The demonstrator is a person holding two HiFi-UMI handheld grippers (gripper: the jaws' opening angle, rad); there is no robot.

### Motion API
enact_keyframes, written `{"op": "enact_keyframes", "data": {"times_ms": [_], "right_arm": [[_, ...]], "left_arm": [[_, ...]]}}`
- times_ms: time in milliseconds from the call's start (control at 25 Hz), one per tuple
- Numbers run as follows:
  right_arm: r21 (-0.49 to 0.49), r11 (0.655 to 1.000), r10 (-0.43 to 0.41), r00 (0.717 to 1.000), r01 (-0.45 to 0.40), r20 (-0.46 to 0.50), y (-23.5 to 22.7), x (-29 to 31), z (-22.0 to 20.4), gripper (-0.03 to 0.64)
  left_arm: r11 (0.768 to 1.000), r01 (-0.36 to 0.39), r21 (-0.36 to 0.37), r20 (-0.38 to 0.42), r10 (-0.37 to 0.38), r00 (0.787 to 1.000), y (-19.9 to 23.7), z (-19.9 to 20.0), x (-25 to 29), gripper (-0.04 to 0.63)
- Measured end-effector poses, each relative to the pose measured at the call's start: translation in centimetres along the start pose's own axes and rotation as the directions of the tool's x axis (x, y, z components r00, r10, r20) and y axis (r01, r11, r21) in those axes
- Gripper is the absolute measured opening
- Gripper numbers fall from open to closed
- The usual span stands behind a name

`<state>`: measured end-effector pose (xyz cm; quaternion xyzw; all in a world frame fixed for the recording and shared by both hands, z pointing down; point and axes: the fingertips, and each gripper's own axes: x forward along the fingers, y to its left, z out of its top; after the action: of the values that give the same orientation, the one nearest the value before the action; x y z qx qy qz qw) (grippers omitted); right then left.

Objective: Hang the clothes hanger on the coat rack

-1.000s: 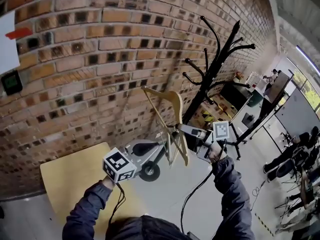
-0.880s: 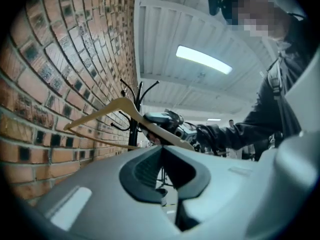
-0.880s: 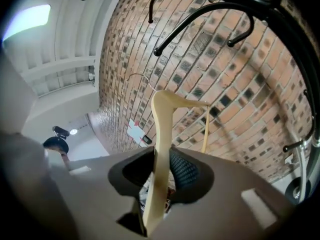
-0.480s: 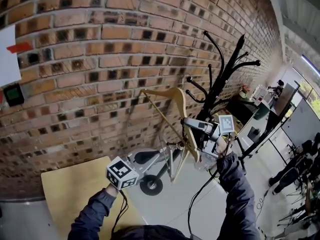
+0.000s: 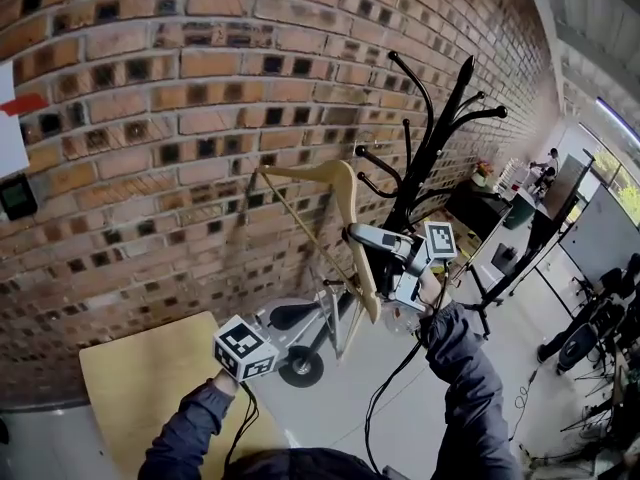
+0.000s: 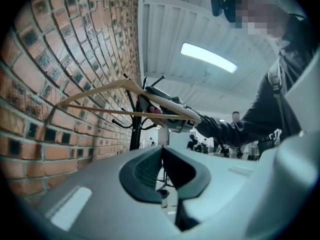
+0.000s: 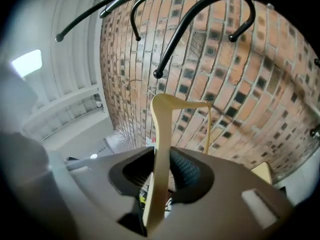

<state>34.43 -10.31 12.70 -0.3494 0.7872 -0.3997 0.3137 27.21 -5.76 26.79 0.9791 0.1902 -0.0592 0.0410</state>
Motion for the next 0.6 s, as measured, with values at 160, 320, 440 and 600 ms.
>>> {"op": "enact_keyframes", "data": {"times_ms": [160,320,440,600], "right_arm": [[0.068,0.997,0.04,0.999,-0.042,0.028,-0.7,0.7,0.6,0.104],[0.131,0.987,0.081,0.99,-0.096,0.115,-2.1,-1.0,1.4,0.104],[0.156,0.981,0.093,0.981,-0.12,0.167,-3.3,-2.7,2.1,0.104],[0.152,0.98,0.095,0.974,-0.127,0.204,-4.1,-4.2,2.3,0.103]], "left_arm": [[1.0,-0.007,-0.005,0.003,0.007,1.0,-0.4,-0.1,-0.3,0.0],[1.0,-0.011,0.002,0.005,0.011,1.0,-0.7,0.1,-0.6,0.0],[1.0,-0.015,0.007,0.01,0.015,1.0,-0.6,0.0,-0.4,0.002],[1.0,-0.02,0.013,-0.013,0.02,1.0,-0.4,-0.4,0.0,0.001]]}}
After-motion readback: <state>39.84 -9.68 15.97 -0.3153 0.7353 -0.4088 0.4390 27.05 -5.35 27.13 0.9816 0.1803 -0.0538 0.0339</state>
